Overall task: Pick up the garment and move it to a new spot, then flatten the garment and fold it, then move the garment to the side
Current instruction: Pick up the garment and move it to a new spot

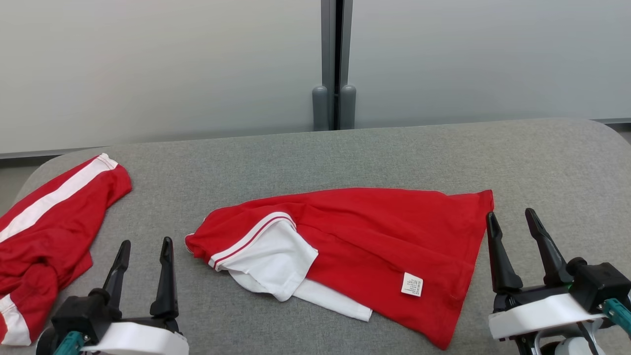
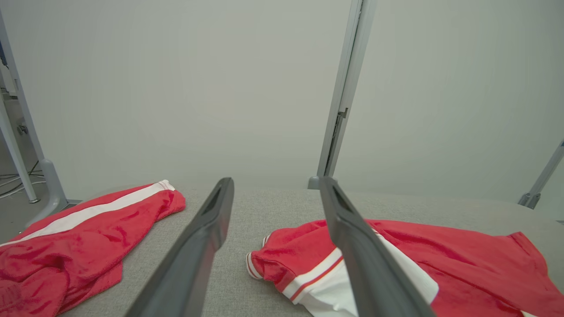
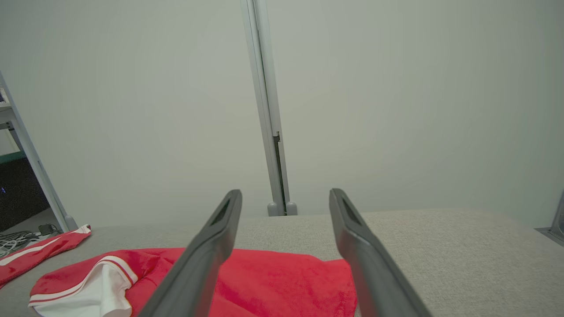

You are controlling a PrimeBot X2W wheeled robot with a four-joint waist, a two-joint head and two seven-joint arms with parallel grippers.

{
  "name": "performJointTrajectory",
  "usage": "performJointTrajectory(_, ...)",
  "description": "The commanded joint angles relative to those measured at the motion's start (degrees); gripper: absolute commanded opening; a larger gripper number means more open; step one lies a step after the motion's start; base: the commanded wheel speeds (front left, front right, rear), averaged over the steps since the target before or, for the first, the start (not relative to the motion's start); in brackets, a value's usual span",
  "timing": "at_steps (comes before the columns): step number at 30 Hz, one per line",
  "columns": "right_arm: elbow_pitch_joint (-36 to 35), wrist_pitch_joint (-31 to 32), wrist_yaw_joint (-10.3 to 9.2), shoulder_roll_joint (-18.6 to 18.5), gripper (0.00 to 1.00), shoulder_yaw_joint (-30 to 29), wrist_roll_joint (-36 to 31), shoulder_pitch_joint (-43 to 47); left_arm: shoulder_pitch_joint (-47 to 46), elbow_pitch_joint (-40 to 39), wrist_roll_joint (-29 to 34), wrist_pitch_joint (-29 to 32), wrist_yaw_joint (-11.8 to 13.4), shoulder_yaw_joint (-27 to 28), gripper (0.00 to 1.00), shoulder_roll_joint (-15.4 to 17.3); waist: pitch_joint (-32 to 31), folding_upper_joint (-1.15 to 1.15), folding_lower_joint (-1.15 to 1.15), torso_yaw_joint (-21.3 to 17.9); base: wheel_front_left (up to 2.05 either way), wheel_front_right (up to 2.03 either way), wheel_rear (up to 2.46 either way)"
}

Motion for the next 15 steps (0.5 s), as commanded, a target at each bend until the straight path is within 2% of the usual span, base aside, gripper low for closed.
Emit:
performJointTrajectory(1,-0.7,-0.3,0.13,0.1,1.00,-0.5,-0.2,0.9,1.2,-0.7,0.9,-0.4,1.0,0.3,1.00,-0.4,0.0,0.00,0.00,0.0,0.00,0.00,0.00)
performJointTrajectory(4,-1.1,-0.3,0.13,0.3,1.00,-0.5,-0.5,1.5,2.3,-1.3,1.5,-0.6,1.5,0.2,1.00,-1.0,0.0,0.00,0.00,-0.1,0.00,0.00,0.00)
performJointTrajectory(15,-0.8,-0.3,0.13,0.3,1.00,-0.6,-0.7,0.5,1.6,-1.0,1.1,-0.1,0.9,0.1,1.00,-1.0,-0.2,0.00,0.00,-0.6,0.00,0.00,0.00)
